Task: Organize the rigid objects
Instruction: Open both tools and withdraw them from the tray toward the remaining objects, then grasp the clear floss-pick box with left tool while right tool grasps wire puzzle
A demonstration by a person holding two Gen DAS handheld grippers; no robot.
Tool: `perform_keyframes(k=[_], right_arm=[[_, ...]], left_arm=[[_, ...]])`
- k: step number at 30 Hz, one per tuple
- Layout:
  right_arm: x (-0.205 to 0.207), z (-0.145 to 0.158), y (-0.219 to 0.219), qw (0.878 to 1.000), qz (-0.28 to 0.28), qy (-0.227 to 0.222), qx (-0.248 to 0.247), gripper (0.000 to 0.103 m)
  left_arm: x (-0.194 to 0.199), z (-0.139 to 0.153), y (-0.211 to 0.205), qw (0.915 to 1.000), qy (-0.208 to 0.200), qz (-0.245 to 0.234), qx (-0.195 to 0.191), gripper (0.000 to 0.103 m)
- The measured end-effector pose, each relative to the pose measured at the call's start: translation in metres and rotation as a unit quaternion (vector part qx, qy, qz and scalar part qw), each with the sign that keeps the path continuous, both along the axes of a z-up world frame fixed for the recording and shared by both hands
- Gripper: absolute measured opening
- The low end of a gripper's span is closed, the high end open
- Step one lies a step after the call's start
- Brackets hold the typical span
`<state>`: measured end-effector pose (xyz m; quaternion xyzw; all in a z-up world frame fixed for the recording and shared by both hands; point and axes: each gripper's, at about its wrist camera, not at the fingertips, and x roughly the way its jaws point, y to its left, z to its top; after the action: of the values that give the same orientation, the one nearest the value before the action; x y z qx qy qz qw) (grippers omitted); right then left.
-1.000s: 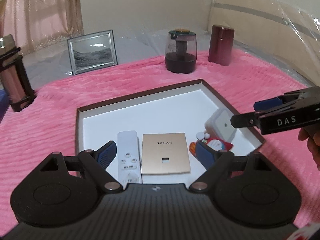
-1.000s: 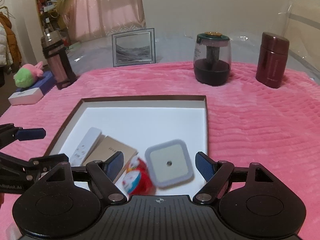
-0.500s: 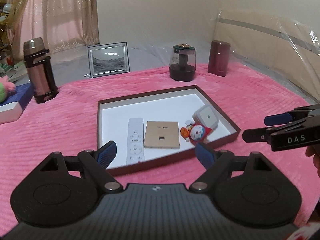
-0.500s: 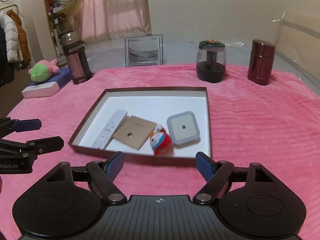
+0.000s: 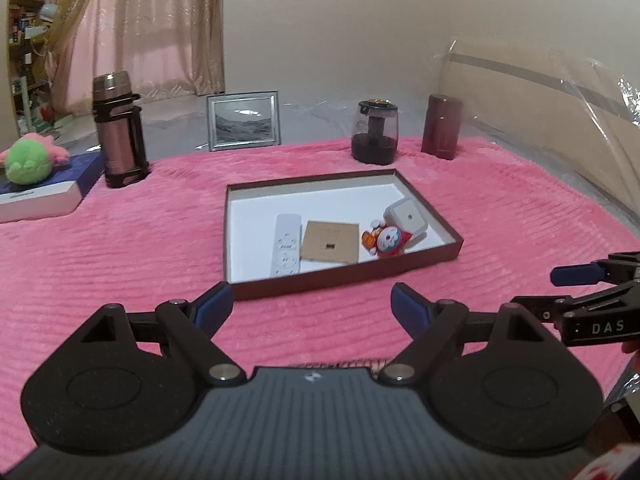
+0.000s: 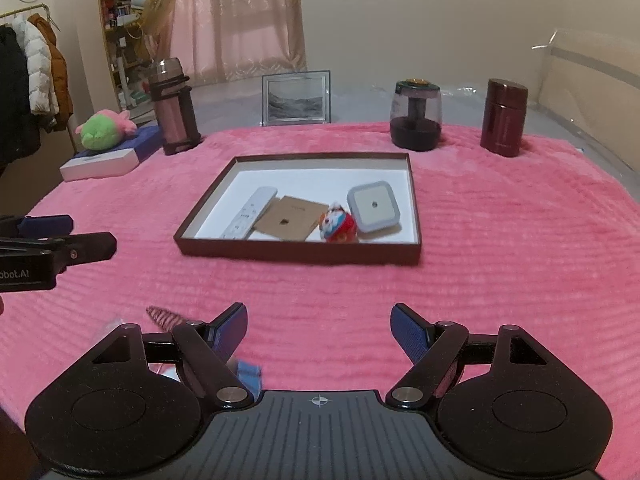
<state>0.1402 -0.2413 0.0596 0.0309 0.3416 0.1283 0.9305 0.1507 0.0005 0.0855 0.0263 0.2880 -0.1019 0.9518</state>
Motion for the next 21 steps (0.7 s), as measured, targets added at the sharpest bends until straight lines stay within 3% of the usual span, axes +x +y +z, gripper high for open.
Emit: perform_keyframes(k=[13, 21], right_arm=[[-0.057, -0.016, 0.01, 0.999, 0.022, -0.026, 0.009, 0.076], [-0.066, -0.034, 0.035, 0.998, 0.057, -0.021, 0.005, 0.076]], left_arm=[[-0.055, -0.031, 0.037, 0.999, 0.016, 0.042, 0.002, 0.083], [-0.068, -0.052, 0.055, 0.9978, 0.033, 0.055, 0.012, 0.083]])
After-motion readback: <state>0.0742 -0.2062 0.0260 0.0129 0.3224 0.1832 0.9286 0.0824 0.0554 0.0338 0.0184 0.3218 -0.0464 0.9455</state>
